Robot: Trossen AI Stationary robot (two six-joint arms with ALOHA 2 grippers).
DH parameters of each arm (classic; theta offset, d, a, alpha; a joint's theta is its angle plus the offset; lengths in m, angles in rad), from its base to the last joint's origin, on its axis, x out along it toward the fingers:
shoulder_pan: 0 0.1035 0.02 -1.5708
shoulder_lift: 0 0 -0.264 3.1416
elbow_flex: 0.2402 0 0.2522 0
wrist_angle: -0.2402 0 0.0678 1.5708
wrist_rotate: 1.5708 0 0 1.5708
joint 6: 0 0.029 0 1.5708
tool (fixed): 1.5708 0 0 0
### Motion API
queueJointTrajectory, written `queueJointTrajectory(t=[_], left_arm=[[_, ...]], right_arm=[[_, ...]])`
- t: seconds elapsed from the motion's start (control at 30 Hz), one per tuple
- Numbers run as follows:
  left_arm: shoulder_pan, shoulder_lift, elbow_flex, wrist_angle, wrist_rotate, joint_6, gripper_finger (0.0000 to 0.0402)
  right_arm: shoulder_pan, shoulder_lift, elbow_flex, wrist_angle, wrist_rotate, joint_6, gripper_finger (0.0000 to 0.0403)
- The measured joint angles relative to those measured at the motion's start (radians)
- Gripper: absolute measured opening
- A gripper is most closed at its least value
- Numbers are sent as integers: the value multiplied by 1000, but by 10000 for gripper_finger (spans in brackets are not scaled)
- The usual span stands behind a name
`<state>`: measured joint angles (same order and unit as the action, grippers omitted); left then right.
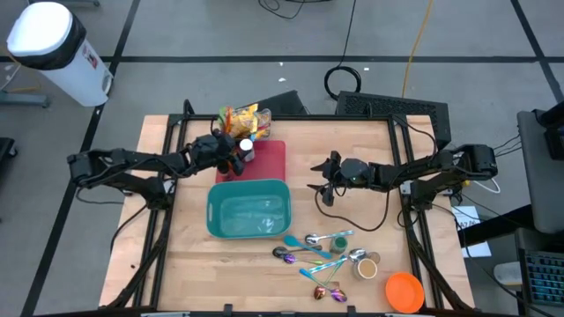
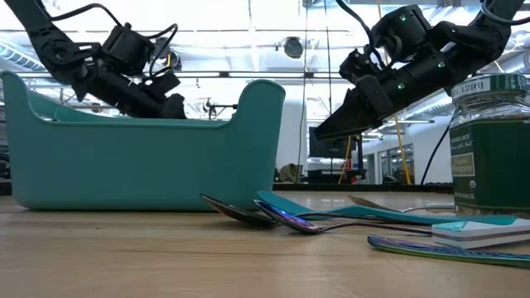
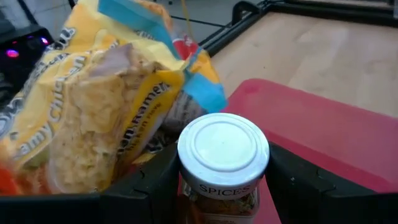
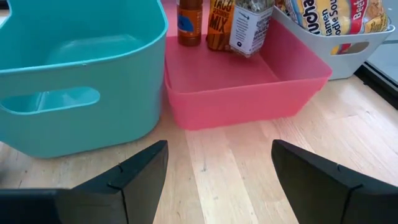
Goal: Pick & Place Food Item
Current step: Put the white seasoning bottle into the red bin
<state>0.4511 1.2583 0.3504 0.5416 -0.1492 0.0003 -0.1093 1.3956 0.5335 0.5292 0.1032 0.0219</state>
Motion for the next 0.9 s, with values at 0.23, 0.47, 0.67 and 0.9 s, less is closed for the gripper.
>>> queueJointTrajectory(t=[0.23,0.47,0.67,0.9], left_arm=[[-1,39,3,12,-57,4,230],[-3,42,3,12,-63,-2,224],[-3,40,2,14,-62,-3,252],[-3,40,2,23,-60,-7,280]], right_arm=[[0,0,0,22,0,0,277],[0,0,0,20,0,0,275],[0,0,0,20,0,0,278],[0,0,0,20,-1,0,278]])
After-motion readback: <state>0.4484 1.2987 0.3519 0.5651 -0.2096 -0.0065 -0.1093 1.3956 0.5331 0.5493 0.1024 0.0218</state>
